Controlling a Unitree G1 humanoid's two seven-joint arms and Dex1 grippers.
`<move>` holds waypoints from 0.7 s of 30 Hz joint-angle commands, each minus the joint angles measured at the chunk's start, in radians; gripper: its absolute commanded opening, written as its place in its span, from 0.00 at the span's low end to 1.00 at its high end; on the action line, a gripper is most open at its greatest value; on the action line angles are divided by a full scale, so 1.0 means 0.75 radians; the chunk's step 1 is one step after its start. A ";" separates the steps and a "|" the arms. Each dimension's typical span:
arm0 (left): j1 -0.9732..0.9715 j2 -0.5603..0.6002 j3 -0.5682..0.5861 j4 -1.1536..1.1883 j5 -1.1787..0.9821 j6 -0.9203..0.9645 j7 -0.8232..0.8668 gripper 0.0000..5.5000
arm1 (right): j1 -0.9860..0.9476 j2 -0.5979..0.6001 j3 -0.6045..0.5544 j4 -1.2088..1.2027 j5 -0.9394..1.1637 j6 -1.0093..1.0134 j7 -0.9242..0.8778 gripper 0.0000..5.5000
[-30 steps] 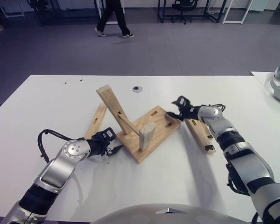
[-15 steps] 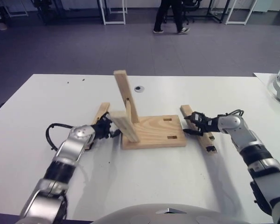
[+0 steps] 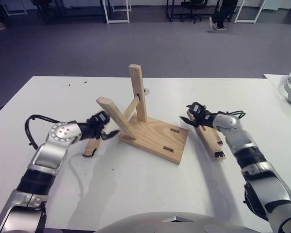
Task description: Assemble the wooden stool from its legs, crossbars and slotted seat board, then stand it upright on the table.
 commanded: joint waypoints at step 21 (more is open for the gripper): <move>-0.045 -0.399 0.109 0.276 0.067 -0.159 0.428 0.68 | 0.494 -0.113 -0.579 -0.632 0.427 0.572 -0.124 0.57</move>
